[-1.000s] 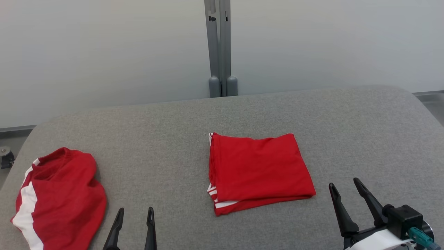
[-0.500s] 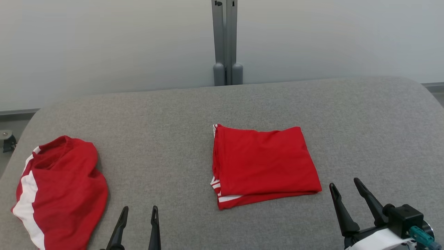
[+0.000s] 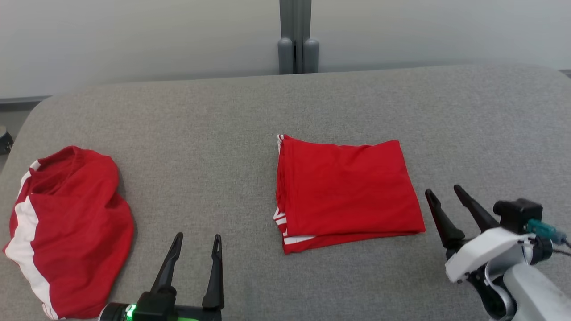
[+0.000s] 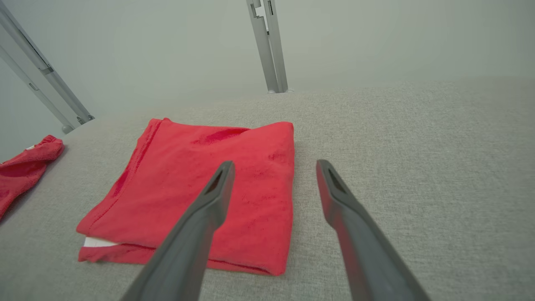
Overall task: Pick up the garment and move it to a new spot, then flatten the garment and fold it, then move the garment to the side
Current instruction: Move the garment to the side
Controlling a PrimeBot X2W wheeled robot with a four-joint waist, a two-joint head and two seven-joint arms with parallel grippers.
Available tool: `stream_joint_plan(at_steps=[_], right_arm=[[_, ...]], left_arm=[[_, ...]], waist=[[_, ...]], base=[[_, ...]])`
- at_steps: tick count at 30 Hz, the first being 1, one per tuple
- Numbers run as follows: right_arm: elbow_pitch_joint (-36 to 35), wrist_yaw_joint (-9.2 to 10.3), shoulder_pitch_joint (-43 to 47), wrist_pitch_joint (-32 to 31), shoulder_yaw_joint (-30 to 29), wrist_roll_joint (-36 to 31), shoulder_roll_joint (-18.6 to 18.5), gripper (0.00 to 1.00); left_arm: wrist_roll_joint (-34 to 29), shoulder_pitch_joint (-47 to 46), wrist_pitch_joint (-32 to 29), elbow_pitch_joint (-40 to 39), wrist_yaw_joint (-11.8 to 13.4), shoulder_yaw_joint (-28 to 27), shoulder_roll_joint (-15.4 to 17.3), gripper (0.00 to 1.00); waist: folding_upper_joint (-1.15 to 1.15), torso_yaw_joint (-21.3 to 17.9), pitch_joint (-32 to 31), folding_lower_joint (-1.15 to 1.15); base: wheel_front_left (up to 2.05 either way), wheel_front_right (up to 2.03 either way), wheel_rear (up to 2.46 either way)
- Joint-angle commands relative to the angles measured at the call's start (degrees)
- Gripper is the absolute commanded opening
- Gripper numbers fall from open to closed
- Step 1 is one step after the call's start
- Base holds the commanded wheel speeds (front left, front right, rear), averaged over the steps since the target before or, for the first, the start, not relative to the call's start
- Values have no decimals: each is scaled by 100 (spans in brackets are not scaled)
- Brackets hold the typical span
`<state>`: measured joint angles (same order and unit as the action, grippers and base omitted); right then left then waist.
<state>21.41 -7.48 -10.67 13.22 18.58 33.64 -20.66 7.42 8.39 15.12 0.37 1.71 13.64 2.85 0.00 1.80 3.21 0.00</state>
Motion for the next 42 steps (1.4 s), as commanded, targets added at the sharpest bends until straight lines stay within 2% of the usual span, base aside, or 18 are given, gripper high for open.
stream_joint_plan(at_steps=[1, 11, 21, 22, 23, 24, 29, 33, 42], right_arm=[[129, -1, -263, -93, 84, 166, -123, 100], [1194, -2, -1469, -1033, 1079, 1285, -653, 100], [1789, -1, -2064, -1020, 2033, 1744, -694, 100], [1828, -1, -2124, -994, 2127, 1775, -706, 36], [1849, -1, -2173, -968, 2203, 1800, -723, 7], [1879, -1, -2244, -938, 2288, 1818, -759, 0], [2049, 9, -2731, -671, 2526, 1845, -1036, 0], [2152, 5, -3203, -470, 2500, 2000, -1254, 0], [2360, 3, -4173, -125, 2500, 1977, -2249, 0]], left_arm=[[-19, -155, 2, 1, -11, 37, 10, 100], [2, -558, 2, 123, 16, 284, 10, 100], [-16, -757, 2, 201, 6, 385, 10, 100], [-29, -780, 2, 204, -9, 386, 10, 100], [-41, -793, 2, 203, -16, 385, 10, 100], [-40, -818, 2, 196, -21, 385, 10, 100], [-139, -1010, 2, 160, -83, 410, 10, 100], [-269, -1220, 2, 97, -154, 416, 10, 100], [-551, -1728, 2, -125, -362, 487, 43, 100]], waist=[[0, 81, 246, 0], [0, 384, 712, 0], [0, 419, 1051, 0], [0, 398, 1090, 0], [0, 372, 1131, 0], [0, 337, 1184, 0], [0, 90, 1547, 0], [0, -112, 1902, 0], [0, -442, 2749, 0]], base=[[0, 0, 0], [0, 0, 0], [0, 0, 0], [0, 0, 0], [0, 0, 0], [0, 0, 0], [0, 0, 0], [0, 0, 0], [0, 0, 0]])
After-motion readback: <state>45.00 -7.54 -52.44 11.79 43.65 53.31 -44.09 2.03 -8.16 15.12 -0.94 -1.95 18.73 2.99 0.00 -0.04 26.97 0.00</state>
